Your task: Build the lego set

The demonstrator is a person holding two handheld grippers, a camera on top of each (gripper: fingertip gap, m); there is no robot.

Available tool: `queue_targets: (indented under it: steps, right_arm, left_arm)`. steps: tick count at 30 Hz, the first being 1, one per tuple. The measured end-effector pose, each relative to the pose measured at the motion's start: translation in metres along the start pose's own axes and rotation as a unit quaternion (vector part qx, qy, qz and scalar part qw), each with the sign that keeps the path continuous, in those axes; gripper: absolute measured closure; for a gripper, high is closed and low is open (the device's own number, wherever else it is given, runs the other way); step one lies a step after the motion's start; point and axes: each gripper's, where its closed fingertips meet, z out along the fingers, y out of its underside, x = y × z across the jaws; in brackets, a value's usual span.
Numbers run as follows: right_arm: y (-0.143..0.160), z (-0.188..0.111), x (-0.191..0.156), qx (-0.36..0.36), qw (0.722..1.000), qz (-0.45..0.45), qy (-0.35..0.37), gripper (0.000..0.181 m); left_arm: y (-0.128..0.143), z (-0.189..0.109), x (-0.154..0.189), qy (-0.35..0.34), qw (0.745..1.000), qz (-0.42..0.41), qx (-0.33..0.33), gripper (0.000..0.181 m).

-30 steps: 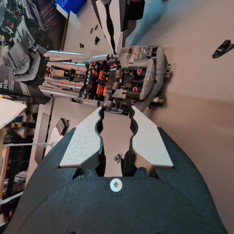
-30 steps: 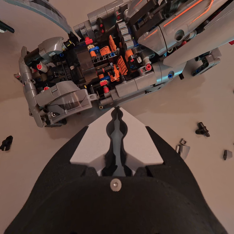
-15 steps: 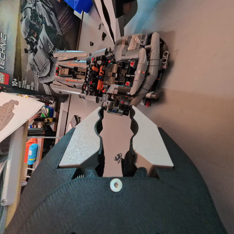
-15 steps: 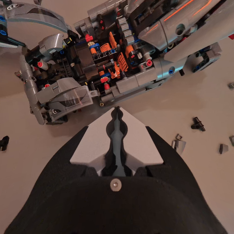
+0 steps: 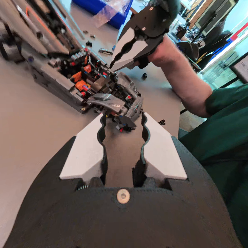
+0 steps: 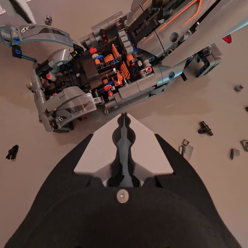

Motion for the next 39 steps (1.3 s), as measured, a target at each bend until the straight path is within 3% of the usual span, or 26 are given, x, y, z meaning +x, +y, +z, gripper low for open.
queue_targets:
  steps: [4,9,16,24,30,33,39]
  right_arm:
    - [0.000,0.000,0.000,0.001,1.000,0.001,0.001,0.181]
    - [-0.001,0.004,-0.005,-0.003,1.000,-0.007,-0.004,0.181]
    - [-0.002,0.007,-0.006,-0.002,1.000,-0.007,-0.007,0.181]
    - [-0.001,0.009,-0.007,-0.004,1.000,-0.006,-0.008,0.181]
    - [-0.001,0.010,-0.008,-0.005,1.000,-0.007,-0.008,0.181]
    - [-0.001,0.009,-0.007,-0.006,1.000,-0.008,-0.008,0.181]
    - [-0.001,0.010,-0.009,-0.007,1.000,-0.011,-0.011,0.181]
  left_arm:
    - [0.000,0.005,-0.001,0.071,0.995,-0.072,0.026,0.139]
    - [0.003,0.006,0.001,0.084,0.995,-0.045,0.022,0.156]
    - [0.006,0.004,0.001,0.086,0.996,-0.024,0.016,0.159]
    - [-0.002,-0.003,-0.002,0.117,0.991,-0.064,0.017,0.157]
    - [0.003,-0.006,-0.004,0.107,0.993,-0.049,-0.014,0.160]
    - [0.000,-0.011,0.003,0.120,0.992,-0.045,0.002,0.147]
    - [0.010,-0.003,0.009,0.122,0.992,-0.040,0.007,0.141]
